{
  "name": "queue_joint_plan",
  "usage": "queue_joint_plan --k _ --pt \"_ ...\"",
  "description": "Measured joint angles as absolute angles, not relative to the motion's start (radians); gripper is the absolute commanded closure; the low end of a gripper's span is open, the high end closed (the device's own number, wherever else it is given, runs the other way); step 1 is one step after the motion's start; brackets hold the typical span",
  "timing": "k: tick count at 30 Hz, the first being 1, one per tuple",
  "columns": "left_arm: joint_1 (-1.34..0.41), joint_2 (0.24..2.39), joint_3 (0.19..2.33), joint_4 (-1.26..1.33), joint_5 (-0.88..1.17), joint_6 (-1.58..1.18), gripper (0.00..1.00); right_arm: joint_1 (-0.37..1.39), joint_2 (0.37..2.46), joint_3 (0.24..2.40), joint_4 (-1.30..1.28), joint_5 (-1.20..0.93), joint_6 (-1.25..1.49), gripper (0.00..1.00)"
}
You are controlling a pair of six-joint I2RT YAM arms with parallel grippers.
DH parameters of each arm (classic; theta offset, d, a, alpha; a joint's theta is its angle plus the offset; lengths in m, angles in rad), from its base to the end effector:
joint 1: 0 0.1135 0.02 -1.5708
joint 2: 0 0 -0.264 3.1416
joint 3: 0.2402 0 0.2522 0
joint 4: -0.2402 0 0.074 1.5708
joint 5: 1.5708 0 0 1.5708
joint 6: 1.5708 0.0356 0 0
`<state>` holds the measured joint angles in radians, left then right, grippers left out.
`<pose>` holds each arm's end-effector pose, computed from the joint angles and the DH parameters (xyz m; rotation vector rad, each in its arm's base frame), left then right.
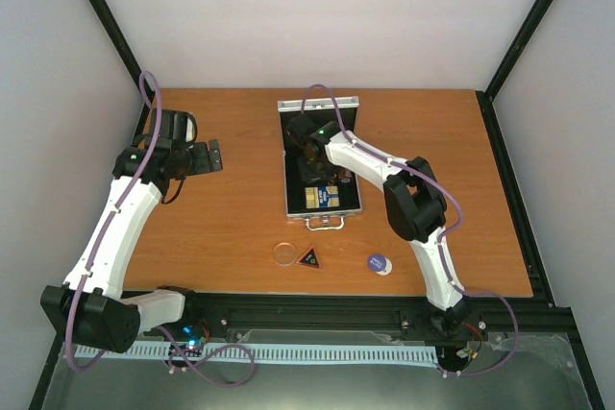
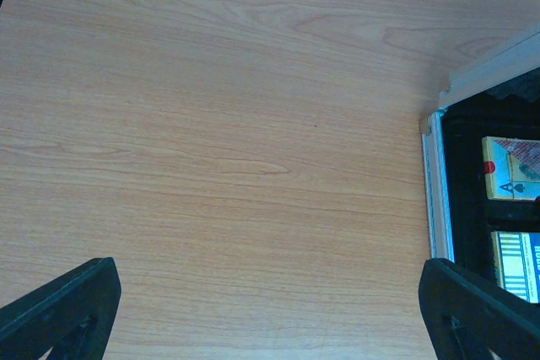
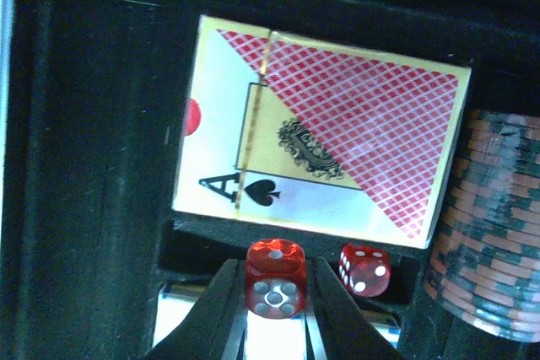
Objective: Pack up texas hold em set
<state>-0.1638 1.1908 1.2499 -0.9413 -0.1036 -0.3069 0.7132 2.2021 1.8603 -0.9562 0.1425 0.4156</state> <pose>0.2301 -0.0343 0.3486 -0.2204 2.4383 -0.0813 0.3483 0.2946 0.1958 -0.3929 2.8082 0.0372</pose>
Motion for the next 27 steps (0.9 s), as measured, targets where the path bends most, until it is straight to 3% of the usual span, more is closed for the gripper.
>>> queue_joint_plan --k 12,24,27 --pt "-0.164 1.202 1.250 -0.941 -0.105 -0.307 0.00 0.700 2.210 1.806 -0.940 0.118 0.429 0.94" --pt "-0.164 1.202 1.250 -0.941 -0.105 -0.307 0.00 0.700 2.233 1.805 -0.929 0.117 0.434 0.61" --pt "-0.164 1.202 1.250 -0.941 -0.105 -0.307 0.00 0.700 2.233 1.805 -0.931 0.120 0.433 0.48"
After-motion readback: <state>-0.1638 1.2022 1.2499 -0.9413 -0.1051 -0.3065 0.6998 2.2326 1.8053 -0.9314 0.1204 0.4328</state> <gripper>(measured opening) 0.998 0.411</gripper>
